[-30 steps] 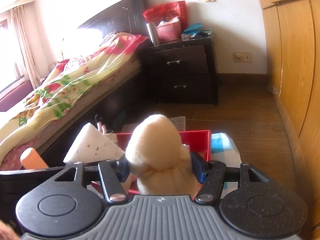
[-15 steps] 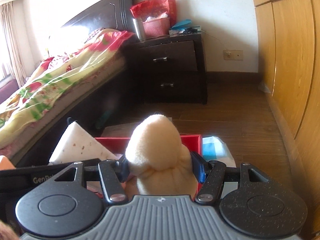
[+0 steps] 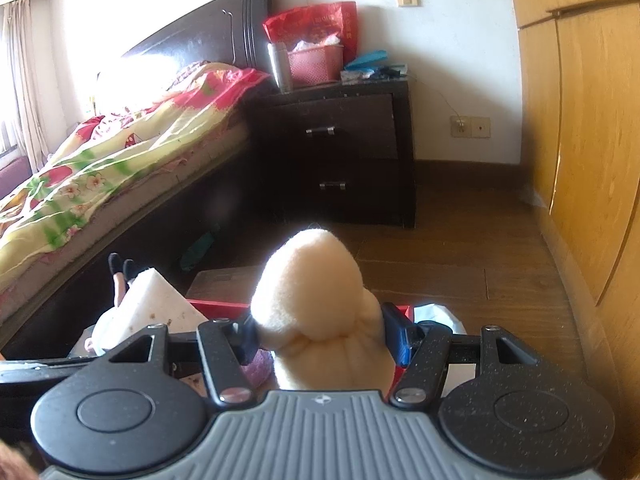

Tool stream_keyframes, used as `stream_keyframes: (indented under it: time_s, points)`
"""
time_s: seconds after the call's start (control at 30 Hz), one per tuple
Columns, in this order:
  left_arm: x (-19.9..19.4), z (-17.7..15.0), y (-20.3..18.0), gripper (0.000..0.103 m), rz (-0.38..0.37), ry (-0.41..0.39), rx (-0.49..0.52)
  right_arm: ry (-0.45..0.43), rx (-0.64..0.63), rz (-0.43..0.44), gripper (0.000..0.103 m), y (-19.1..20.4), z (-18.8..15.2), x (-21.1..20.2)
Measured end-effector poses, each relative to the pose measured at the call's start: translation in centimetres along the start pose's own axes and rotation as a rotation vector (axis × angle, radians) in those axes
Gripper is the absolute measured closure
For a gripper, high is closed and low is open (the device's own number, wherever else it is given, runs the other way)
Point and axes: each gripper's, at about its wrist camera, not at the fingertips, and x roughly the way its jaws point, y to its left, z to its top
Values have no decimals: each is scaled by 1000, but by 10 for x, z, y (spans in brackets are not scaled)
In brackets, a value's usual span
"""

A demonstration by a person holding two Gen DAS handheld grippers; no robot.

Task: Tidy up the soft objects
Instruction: 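Carry the soap bar with the left tool while the right tool carries the cream plush to the red box, then open the left tool over the red box while the right tool releases the cream plush inside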

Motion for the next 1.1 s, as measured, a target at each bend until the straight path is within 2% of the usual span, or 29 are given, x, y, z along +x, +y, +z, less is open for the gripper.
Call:
stream_keyframes:
  time_s: [0.17, 0.47, 0.67, 0.73, 0.87, 1.03, 1.1]
  points:
    - [14, -1, 2, 85, 32, 28, 23, 31, -59, -54, 64, 11, -4, 14]
    - [29, -5, -3, 84, 79, 69, 61, 116, -66, -91, 62, 6, -13, 36]
    - [30, -4, 2, 76, 93, 88, 51, 151, -101, -114, 58, 7, -14, 39]
    - [29, -3, 2, 74, 92, 90, 52, 147, -99, -118, 56, 7, -13, 39]
    - [24, -2, 6, 64, 102, 80, 48, 139, -95, -131, 50, 6, -13, 38]
    - [18, -2, 7, 60, 98, 81, 51, 138, -110, -142, 46, 7, -12, 34]
    - [13, -2, 5, 55, 98, 81, 55, 140, -117, -148, 45, 8, -11, 31]
